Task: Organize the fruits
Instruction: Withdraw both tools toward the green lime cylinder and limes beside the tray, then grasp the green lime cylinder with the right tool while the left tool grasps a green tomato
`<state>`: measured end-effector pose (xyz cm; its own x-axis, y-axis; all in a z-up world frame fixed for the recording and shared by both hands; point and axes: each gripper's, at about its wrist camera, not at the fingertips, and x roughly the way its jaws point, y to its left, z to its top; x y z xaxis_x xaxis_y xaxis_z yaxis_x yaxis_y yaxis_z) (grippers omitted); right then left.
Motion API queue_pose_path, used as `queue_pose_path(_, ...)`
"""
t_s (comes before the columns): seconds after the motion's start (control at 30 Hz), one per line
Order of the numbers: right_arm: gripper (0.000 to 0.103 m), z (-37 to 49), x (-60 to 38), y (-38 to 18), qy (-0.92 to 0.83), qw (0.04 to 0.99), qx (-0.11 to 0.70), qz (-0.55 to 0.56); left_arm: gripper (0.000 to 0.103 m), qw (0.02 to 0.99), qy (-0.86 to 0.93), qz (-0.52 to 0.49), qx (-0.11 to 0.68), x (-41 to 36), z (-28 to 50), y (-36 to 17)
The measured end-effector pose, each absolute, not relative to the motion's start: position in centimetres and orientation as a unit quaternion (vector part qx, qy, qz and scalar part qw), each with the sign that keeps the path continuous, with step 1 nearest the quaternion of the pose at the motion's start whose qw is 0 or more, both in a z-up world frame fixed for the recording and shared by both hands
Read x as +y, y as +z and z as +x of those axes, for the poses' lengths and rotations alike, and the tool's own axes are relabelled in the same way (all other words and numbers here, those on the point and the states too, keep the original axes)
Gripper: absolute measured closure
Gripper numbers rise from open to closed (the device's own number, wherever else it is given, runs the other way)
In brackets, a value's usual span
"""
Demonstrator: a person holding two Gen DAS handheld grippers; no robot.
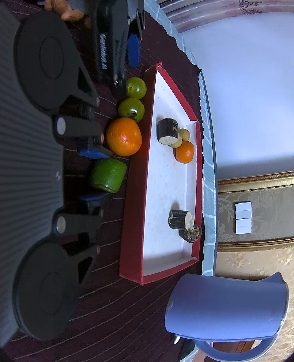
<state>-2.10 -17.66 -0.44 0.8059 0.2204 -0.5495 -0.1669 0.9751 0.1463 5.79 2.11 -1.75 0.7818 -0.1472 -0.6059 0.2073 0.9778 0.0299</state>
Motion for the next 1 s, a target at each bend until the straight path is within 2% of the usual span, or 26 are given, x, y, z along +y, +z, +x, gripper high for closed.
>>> queue_pose_path(0.23, 0.074, -2.4, -17.3, -0.4, 0.095, 0.951, 0.291, 0.035, 0.049, 0.943, -0.096, 0.038, 0.315, 2.0, 6.2, -1.8)
queue_pose_path(0.3, 0.074, -2.5, -17.2, -0.4, 0.094, 0.951, 0.291, 0.033, 0.056, 0.943, -0.100, 0.032, 0.316, 2.0, 6.3, -1.7)
queue_pose_path(0.37, 0.074, -2.5, -17.2, -0.5, 0.092, 0.952, 0.291, 0.032, 0.070, 0.943, -0.108, 0.028, 0.315, 1.9, 6.3, -1.6)
queue_pose_path(1.0, 0.079, -3.3, -17.3, -0.3, 0.082, 0.955, 0.283, 0.041, 0.072, 0.952, -0.110, 0.034, 0.285, 1.6, 3.2, -0.3)
